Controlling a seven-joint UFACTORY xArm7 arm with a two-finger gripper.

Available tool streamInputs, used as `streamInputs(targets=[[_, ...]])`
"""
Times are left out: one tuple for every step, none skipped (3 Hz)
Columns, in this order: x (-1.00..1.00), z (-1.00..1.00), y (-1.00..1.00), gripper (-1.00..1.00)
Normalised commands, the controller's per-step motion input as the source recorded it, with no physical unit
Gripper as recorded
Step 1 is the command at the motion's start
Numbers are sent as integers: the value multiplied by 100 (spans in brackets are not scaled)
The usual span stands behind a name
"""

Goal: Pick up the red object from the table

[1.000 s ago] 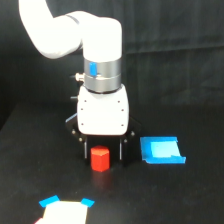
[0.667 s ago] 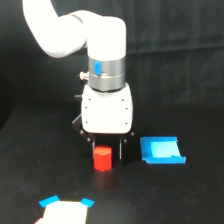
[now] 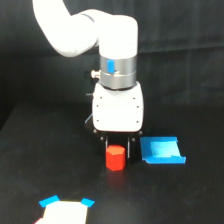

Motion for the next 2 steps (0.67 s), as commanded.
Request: streamInputs(targets=[[-90,-51,-100,100],[-30,-100,-100,100]])
